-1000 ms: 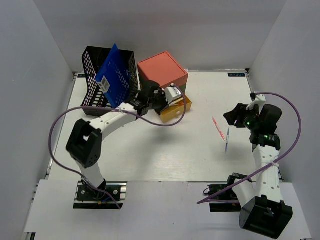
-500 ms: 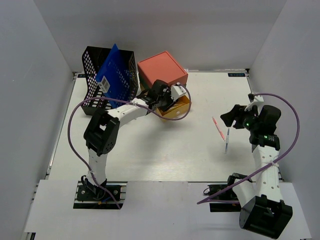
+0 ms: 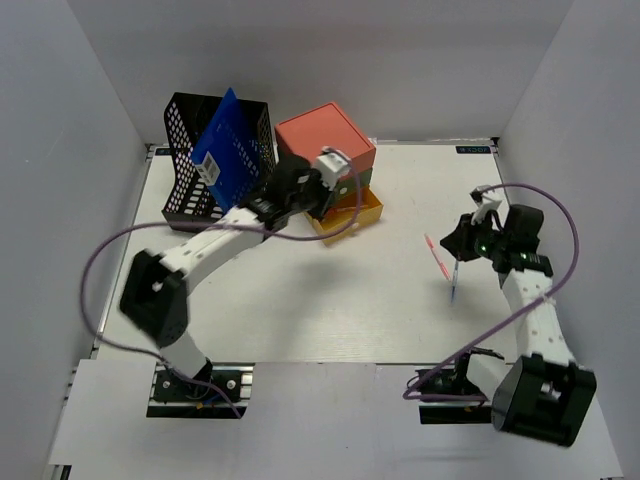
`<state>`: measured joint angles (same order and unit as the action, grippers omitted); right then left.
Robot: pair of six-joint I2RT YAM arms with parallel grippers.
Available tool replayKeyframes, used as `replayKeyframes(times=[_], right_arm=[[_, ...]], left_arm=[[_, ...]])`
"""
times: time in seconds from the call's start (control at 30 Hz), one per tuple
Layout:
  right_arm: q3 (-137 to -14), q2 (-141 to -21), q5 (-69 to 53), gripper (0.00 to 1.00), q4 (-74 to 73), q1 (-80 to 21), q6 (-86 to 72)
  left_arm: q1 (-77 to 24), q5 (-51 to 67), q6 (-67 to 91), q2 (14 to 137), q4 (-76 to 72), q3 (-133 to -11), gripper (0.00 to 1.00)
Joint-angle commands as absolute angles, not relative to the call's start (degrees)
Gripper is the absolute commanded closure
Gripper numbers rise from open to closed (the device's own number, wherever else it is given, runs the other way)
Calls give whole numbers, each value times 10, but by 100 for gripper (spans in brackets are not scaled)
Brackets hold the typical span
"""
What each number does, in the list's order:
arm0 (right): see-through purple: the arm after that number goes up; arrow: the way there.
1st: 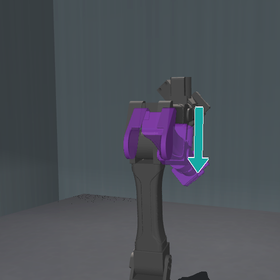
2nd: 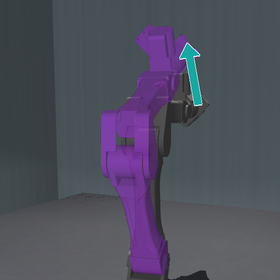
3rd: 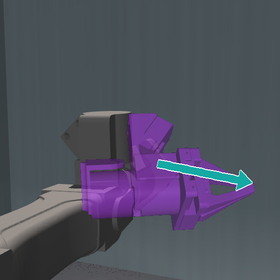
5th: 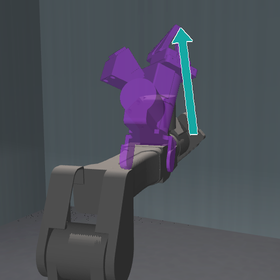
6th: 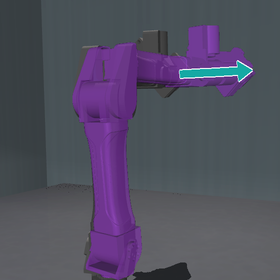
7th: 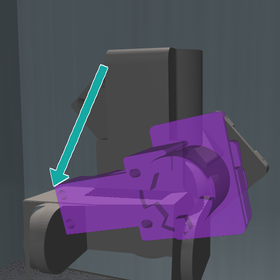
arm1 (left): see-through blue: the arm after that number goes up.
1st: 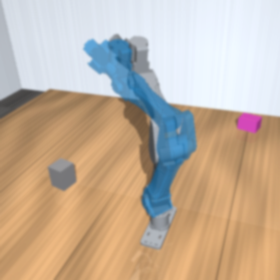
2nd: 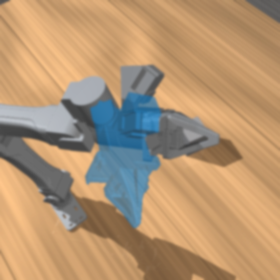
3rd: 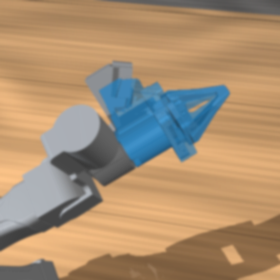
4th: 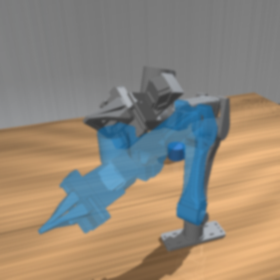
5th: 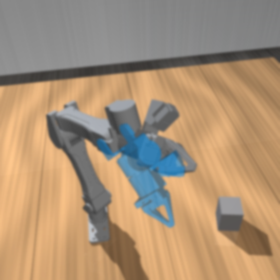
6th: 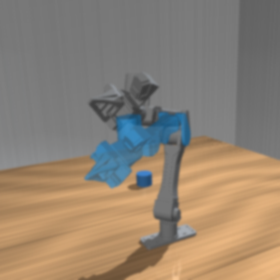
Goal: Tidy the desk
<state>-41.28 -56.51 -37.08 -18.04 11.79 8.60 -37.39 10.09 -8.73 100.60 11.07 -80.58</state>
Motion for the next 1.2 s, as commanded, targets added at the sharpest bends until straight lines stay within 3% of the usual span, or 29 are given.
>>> replayKeyframes(times=[0.0,0.03,0.07,0.13,0.17,0.23,0.33,0.6,0.8,0.9,1.03,1.17], right_arm=[[-478,-642,-239,89,-238,83,161],[-482,-656,-216,79,-245,70,170],[-484,-665,-194,72,-248,62,188],[-487,-690,-147,52,-245,32,200],[-488,-700,-133,45,-243,25,202],[-495,-736,-96,31,-234,2,202],[-512,-798,-58,27,-230,-36,194],[-513,-889,18,37,-185,-55,193],[-527,-925,5,42,-180,-52,214],[-538,-949,-23,50,-189,-50,227],[-548,-979,-49,74,-202,-51,229],[-543,-984,-61,88,-207,-51,235]], left_arm=[[-369,119,20,818,88,-689,80],[-369,103,27,786,77,-652,63],[-369,84,32,757,70,-585,38],[-376,14,31,683,62,-532,23],[-382,-25,25,667,61,-504,11],[-382,-33,15,655,72,-512,11],[-370,-26,18,661,105,-545,10],[-370,-59,1,624,107,-536,9],[-370,-63,-16,613,102,-531,9],[-370,-66,-18,614,98,-530,9],[-370,-70,-20,618,99,-528,9],[-370,-66,-22,619,95,-524,9]])
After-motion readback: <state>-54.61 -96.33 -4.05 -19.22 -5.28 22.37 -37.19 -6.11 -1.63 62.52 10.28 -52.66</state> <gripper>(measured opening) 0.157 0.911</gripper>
